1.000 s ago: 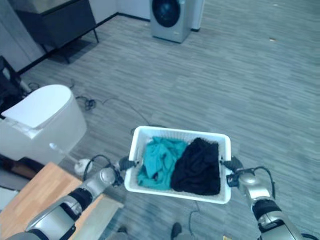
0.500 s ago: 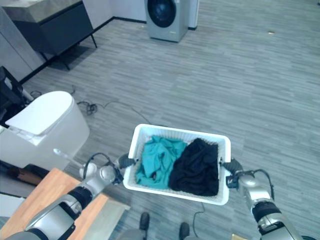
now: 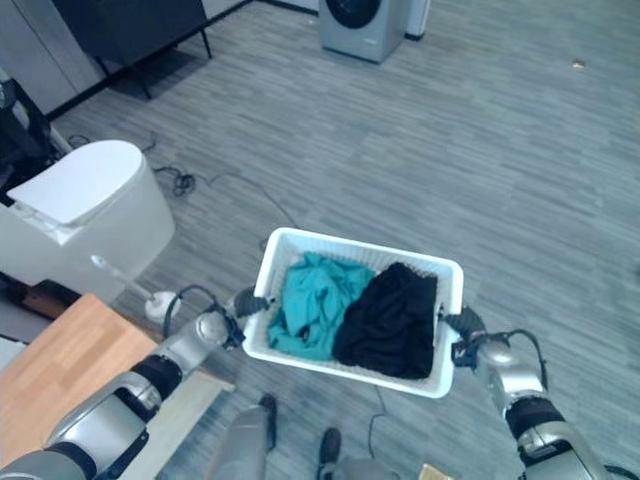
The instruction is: Grab the laundry basket,head to the washer,open it,put in the laundry and shut it.
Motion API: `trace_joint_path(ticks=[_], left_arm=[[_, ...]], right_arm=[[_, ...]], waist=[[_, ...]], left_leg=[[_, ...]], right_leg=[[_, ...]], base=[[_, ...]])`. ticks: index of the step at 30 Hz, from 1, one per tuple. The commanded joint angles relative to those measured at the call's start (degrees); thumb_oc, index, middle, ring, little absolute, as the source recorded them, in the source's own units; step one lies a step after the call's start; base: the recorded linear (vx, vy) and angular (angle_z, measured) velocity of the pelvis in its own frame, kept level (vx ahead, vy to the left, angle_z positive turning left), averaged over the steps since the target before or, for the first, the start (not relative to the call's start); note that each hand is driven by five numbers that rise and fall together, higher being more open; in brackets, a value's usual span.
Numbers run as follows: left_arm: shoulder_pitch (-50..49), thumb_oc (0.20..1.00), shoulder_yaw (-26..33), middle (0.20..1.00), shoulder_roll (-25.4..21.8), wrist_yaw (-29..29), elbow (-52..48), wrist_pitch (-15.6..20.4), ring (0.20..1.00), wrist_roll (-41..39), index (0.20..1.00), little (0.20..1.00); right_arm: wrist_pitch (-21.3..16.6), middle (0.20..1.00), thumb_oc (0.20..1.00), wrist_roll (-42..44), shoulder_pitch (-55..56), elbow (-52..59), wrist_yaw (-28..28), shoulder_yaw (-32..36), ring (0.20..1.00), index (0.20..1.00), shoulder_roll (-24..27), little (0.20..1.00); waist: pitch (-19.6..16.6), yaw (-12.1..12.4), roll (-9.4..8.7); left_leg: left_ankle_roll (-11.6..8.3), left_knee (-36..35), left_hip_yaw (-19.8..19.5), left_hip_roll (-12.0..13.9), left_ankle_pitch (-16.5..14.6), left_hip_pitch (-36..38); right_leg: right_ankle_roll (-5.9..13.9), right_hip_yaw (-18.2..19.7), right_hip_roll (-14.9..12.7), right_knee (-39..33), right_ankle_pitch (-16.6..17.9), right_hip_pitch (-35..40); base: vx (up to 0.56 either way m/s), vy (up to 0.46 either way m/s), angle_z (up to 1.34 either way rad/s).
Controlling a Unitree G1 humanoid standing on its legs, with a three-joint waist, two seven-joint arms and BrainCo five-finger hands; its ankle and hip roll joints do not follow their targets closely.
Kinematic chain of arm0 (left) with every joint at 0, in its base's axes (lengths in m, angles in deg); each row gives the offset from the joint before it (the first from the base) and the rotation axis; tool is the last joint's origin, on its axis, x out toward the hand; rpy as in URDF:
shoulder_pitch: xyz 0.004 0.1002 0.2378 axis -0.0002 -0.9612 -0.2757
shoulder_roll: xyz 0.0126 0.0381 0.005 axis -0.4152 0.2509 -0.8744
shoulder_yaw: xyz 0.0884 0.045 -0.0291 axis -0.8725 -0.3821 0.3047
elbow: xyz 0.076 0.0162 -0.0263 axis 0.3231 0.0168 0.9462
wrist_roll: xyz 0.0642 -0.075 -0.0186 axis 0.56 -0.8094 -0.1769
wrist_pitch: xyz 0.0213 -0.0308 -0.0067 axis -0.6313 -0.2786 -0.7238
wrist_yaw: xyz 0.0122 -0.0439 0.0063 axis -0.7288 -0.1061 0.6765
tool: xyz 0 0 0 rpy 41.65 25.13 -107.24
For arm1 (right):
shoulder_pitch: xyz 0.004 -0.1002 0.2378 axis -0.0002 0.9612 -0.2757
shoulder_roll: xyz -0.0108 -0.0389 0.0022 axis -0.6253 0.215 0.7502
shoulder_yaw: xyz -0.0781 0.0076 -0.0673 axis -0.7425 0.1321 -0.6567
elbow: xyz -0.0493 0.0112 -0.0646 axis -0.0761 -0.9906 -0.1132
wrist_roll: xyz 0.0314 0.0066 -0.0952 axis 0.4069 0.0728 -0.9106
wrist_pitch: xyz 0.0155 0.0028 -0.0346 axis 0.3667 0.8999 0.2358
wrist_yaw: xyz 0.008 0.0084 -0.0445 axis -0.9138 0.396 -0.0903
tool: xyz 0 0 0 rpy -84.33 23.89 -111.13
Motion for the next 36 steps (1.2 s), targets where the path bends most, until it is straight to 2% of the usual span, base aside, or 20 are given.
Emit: trace_joint_path(ticks=[1, 5, 6, 7, 8, 10, 11, 14, 16, 18, 21, 22, 25, 27, 30, 31, 32, 33, 34, 36], left_arm=[[2.4, 0.2, 3.85, 0.2, -2.99, 1.06, -7.46, 2.35, 0.2, -5.19, 0.2, 0.2], [-0.8, 0.2, 6.1, 0.2, -6.33, 0.58, -15.29, 2.74, 0.2, -7.69, 0.2, 0.2], [-0.67, 0.2, 5.67, 0.2, -6.3, 0.65, -15.61, 3.2, 0.2, -7.78, 0.2, 0.2], [-2.12, 0.2, 6.36, 0.2, -7.53, 0.96, -16.75, 3.61, 0.2, -7.39, 0.2, 0.2], [-2.13, 0.2, 6.37, 0.2, -7.52, 0.95, -16.76, 3.6, 0.2, -7.39, 0.2, 0.2], [-2.7, 0.2, 5.84, 0.2, -8.06, 0.4, -18.3, 3.15, 0.2, -6.37, 0.2, 0.2], [-3.45, 0.2, 6.23, 0.2, -7.63, 0.34, -17.97, 2.7, 0.2, -5.98, 0.2, 0.2], [-2.8, 0.2, 6.29, 0.2, -6.98, 0.56, -16.82, 2.55, 0.2, -6.16, 0.2, 0.2], [-1.09, 0.2, 5.85, 0.2, -5.95, 0.95, -14.64, 1.98, 0.2, -6.42, 0.2, 0.2], [2.72, 0.2, 4.66, 0.2, -4.49, 1.48, -10.48, 1.52, 0.2, -5.28, 0.2, 0.2], [6.11, 0.2, 4.08, 0.2, -2.12, 2.68, -5.55, 1.2, 0.2, -3.48, 0.2, 0.2], [6.68, 0.2, 4.2, 0.2, -1.1, 3.0, -3.16, 1.11, 0.2, -2.5, 0.2, 0.2], [6.23, 0.2, 4.09, 0.2, -0.41, 2.63, -2.47, 1.24, 0.2, -1.76, 0.2, 0.2], [6.76, 0.2, 3.61, 0.2, 0.36, 2.27, -1.67, 1.23, 0.2, -1.37, 0.2, 0.2], [6.89, 0.2, 3.36, 0.2, 0.8, 1.87, -1.34, 1.3, 0.2, -1.38, 0.2, 0.2], [6.76, 0.2, 3.35, 0.2, 1.02, 1.9, -0.28, 1.32, 0.2, -2.07, 0.2, 0.2], [7.04, 0.2, 3.27, 0.2, 1.15, 1.86, 0.18, 1.32, 0.2, -3.03, 0.2, 0.2], [7.06, 0.2, 3.25, 0.2, 1.12, 1.86, 0.18, 1.32, 0.2, -3.04, 0.2, 0.2], [7.94, 0.2, 2.98, 0.2, 0.94, 1.72, 0.13, 1.26, 0.2, -4.72, 0.2, 0.2], [9.4, 0.2, 2.2, 0.2, 1.61, 2.11, 0.51, 1.28, 0.2, -5.61, 0.2, 0.2]], right_arm=[[-6.46, 0.2, 0.2, 5.48, -0.67, 10.76, -4.49, 0.66, 0.2, 0.2, -0.59, 0.2], [-6.41, 0.2, 0.2, 5.6, 1.65, 15.05, -4.65, 1.77, 0.2, 0.2, -1.92, 0.2], [-6.97, 0.2, 0.2, 5.31, 2.69, 15.95, -4.85, 2.07, 0.2, 0.2, -2.61, 0.2], [-7.38, 0.2, 0.2, 4.85, 4.05, 17.45, -5.02, 2.58, 0.2, 0.2, -4.25, 0.2], [-7.38, 0.2, 0.2, 4.84, 4.05, 17.46, -5.01, 2.57, 0.2, 0.2, -4.24, 0.2], [-7.43, 0.2, 0.2, 4.43, 5.44, 18.03, -5.4, 3.19, 0.2, 0.2, -5.7, 0.2], [-7.0, 0.2, 0.2, 3.49, 6.11, 17.92, -5.52, 3.42, 0.2, 0.2, -5.96, 0.2], [-6.66, 0.2, 0.2, 2.32, 4.91, 16.7, -5.5, 3.07, 0.2, 0.2, -6.11, 0.2], [-6.32, 0.2, 0.2, 2.38, 4.17, 15.23, -5.07, 3.49, 0.2, 0.2, -5.69, 0.2], [-5.92, 0.2, 0.2, 2.89, 3.76, 13.85, -4.38, 4.5, 0.2, 0.2, -4.45, 0.2], [-5.96, 0.2, 0.2, 3.62, 4.21, 14.8, -3.97, 5.74, 0.2, 0.2, -3.44, 0.2], [-6.12, 0.2, 0.2, 3.6, 5.1, 15.76, -4.43, 6.23, 0.2, 0.2, -3.79, 0.2], [-6.13, 0.2, 0.2, 3.68, 5.35, 15.6, -4.7, 6.29, 0.2, 0.2, -3.74, 0.2], [-5.61, 0.2, 0.2, 4.5, 6.38, 15.99, -4.51, 7.21, 0.2, 0.2, -2.6, 0.2], [-5.46, 0.2, 0.2, 4.71, 6.61, 16.04, -4.55, 7.49, 0.2, 0.2, -2.31, 0.2], [-5.55, 0.2, 0.2, 5.7, 7.5, 16.98, -4.29, 7.75, 0.2, 0.2, -1.44, 0.2], [-6.05, 0.2, 0.2, 6.13, 6.83, 17.31, -4.36, 7.34, 0.2, 0.2, -1.49, 0.2], [-6.06, 0.2, 0.2, 6.13, 6.82, 17.3, -4.36, 7.34, 0.2, 0.2, -1.52, 0.2], [-6.35, 0.2, 0.2, 7.13, 6.43, 17.71, -3.43, 7.2, 0.2, 0.2, -1.35, 0.2], [-6.97, 0.2, 0.2, 8.06, 5.55, 16.34, -2.73, 6.46, 0.2, 0.2, -1.43, 0.2]], waist=[[-5.6, 3.13, -0.19], [-7.34, 4.61, -0.67], [-7.91, 5.29, -1.49], [-8.74, 5.55, -2.86], [-8.88, 5.65, -2.74], [-8.79, 5.03, -2.67], [-8.48, 3.59, -1.5], [-8.03, 2.34, 0.59], [-7.44, -0.38, 2.37], [-7.54, -4.11, 2.54], [-7.45, -7.33, 2.06], [-7.77, -8.14, 1.99], [-8.86, -8.7, 1.91], [-10.01, -10.18, 1.48], [-10.56, -10.64, 1.5], [-11.42, -11.71, 2.69], [-11.0, -11.1, 2.27], [-11.2, -11.25, 2.1], [-9.76, -10.03, 0.73], [-8.81, -8.58, -0.43]], left_leg=[[0.98, -10.18, -0.49, 3.84, 0.57, -3.34], [1.96, -11.32, 3.75, 4.9, 2.08, -1.86], [2.35, -10.25, 4.34, 3.83, 3.5, -1.34], [4.01, -7.67, 5.77, 1.38, 1.59, 0.53], [3.98, -7.66, 5.8, 1.58, 1.62, 0.38], [6.45, -6.54, 6.79, -0.11, -1.65, 4.18], [7.93, -6.47, 6.91, -0.47, -3.76, 7.81], [8.97, -7.29, 6.1, -0.49, -5.23, 11.68], [9.08, -8.15, 2.94, -1.3, -6.39, 15.7], [7.4, -8.75, -0.33, -2.53, -9.43, 20.59], [5.94, -8.33, -3.35, -3.69, -13.91, 25.44], [5.23, -7.8, -3.44, -3.82, -17.02, 29.19], [4.25, -7.9, -3.35, -3.5, -18.28, 32.68], [3.2, -5.69, -4.4, -2.64, -19.1, 35.72], [2.35, -3.27, -4.44, -2.07, -18.0, 35.54], [-0.17, 13.76, -0.86, 3.87, -6.04, 31.01], [-0.42, 23.25, -1.1, 4.37, -1.65, 26.15], [-0.4, 23.28, -1.24, 4.18, -1.51, 25.81], [1.19, 33.6, -0.62, 5.43, 1.43, 19.19], [2.25, 34.63, 2.91, 8.33, -0.86, 13.83]], right_leg=[[7.97, 2.82, -3.12, 6.3, -10.24, 8.42], [8.99, 3.91, -3.9, 8.47, -12.19, 12.09], [9.74, 3.88, -4.47, 11.29, -9.68, 11.79], [14.58, 3.86, -6.51, 20.11, 0.56, 9.28], [14.55, 3.98, -6.35, 20.06, 0.69, 9.11], [18.49, 3.36, -8.05, 32.82, 9.87, 4.31], [18.98, 2.09, -9.0, 40.44, 12.23, -0.06], [17.43, 1.53, -9.79, 43.84, 10.51, -5.98], [14.61, 0.91, -8.99, 40.6, 4.41, -12.3], [13.44, 2.09, -8.73, 25.14, 1.19, -16.14], [14.95, 4.54, -10.72, 7.22, 5.04, -19.08], [16.54, 0.73, -11.9, -0.49, 7.52, -19.97], [16.76, -2.52, -11.59, -1.83, 7.51, -19.56], [15.95, 0.31, -10.19, -0.34, 10.31, -16.58], [15.52, 1.48, -9.84, 1.12, 11.18, -16.04], [11.77, 0.64, -7.68, 6.52, 8.71, -13.69], [10.27, 0.49, -7.06, 7.3, 7.81, -12.26], [10.29, 0.41, -7.27, 7.29, 7.87, -12.5], [7.92, 1.49, -5.9, 7.29, 6.15, -9.34], [7.08, 1.47, -5.42, 6.55, 4.07, -6.17]], base=[[0.36, 0.031, -1.06], [0.71, 0.179, -0.51], [0.64, 0.235, -0.39], [0.64, 0.236, -0.19], [0.63, 0.261, 0.03], [0.56, 0.238, -0.13], [0.51, 0.219, -0.34], [0.52, 0.226, 0.52], [0.64, 0.066, 0.1], [0.79, -0.05, 0.4], [0.69, -0.101, 1.47], [0.65, -0.081, 1.22], [0.55, -0.102, 0.47], [0.68, -0.191, 0.58], [0.4, -0.162, 0.47], [0.7, -0.377, 0.48], [0.69, -0.379, 0.77], [0.32, -0.324, 0.86], [0.21, -0.214, 0.06], [0.4, -0.299, -0.34]])
